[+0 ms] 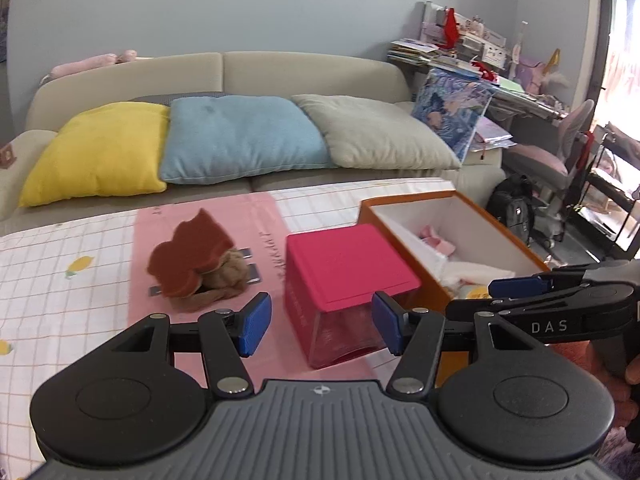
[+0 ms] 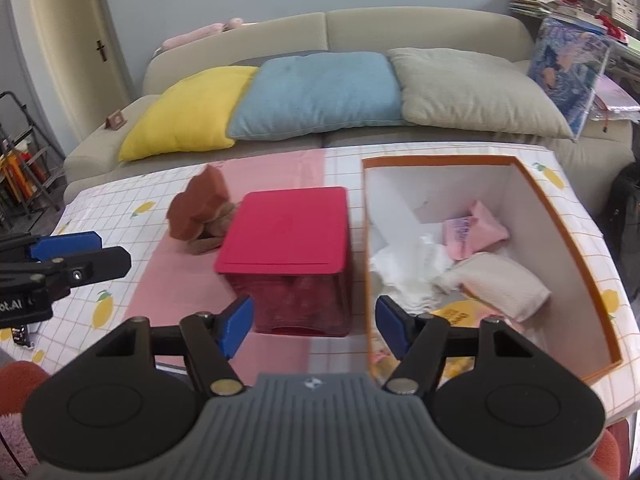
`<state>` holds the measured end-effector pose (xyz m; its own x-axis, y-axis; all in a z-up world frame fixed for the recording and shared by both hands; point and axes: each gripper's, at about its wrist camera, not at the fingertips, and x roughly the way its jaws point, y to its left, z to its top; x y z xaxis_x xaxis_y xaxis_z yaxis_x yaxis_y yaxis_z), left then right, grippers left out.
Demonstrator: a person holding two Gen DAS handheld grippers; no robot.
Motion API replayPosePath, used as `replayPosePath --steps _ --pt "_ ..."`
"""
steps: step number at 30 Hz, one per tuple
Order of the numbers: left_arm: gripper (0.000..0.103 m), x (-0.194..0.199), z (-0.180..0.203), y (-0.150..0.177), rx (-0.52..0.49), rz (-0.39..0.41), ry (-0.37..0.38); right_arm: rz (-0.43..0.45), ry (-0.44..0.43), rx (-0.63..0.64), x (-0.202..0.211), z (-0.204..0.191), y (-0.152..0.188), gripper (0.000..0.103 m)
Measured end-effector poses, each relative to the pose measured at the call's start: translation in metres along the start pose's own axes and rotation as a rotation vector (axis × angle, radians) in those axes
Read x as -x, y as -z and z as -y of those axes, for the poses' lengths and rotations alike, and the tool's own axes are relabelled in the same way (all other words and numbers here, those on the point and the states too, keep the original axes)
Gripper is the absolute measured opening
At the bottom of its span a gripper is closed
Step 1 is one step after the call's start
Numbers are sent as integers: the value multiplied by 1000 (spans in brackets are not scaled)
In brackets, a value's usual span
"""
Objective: Organize soft objects
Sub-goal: 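Move both tools back over the table near the sponge and plush toy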
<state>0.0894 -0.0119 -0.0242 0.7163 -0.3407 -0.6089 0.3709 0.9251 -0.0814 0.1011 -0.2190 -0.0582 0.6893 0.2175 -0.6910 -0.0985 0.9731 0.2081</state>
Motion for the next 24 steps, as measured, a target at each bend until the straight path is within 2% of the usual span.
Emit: replayPosePath --steps 11,13,24 --pt "68 4 -43 14 100 -5 -39 -2 -28 176 -31 -58 -8 65" --pt "68 2 -50 15 107 -5 -45 -1 -26 215 -39 -66 -11 59" --pt "68 -20 -82 9 95 -28 -66 -7 -46 317 -82 -91 -43 51"
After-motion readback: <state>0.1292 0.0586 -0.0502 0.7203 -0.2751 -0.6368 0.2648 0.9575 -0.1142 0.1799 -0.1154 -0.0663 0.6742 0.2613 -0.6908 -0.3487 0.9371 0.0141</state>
